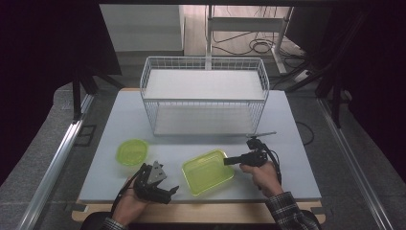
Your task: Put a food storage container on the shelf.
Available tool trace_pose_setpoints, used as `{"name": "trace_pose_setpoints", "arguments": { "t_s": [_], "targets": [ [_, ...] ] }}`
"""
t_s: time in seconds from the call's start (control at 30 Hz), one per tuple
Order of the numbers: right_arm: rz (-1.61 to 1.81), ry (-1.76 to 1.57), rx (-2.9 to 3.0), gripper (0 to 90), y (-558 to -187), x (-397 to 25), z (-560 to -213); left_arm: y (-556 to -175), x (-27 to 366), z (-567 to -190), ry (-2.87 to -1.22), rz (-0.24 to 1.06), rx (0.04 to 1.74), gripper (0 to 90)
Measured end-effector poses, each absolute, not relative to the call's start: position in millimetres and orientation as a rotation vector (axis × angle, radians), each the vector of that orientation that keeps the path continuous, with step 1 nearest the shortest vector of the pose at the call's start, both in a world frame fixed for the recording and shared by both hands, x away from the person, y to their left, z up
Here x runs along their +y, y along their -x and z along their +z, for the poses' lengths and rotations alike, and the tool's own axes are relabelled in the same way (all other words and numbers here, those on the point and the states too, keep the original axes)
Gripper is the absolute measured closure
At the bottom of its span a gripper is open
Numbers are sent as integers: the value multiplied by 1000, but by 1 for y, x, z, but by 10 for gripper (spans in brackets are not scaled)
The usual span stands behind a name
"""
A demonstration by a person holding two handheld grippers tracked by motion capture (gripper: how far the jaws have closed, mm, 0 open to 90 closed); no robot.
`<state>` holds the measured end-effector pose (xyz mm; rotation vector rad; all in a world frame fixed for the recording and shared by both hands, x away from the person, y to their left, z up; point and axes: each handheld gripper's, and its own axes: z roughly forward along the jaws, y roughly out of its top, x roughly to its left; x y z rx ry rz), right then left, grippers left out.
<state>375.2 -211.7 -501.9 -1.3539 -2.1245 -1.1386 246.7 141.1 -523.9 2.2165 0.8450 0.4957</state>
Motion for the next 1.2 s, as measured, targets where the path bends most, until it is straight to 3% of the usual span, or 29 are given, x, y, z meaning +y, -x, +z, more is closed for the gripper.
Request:
{"name": "trace_pose_setpoints", "arguments": {
  "t_s": [1.2],
  "targets": [
    [-1515, 1383, -1963, 799, -389, -231, -439, -249, 145, -525, -2183, 478, 871, 19]
  ]
}}
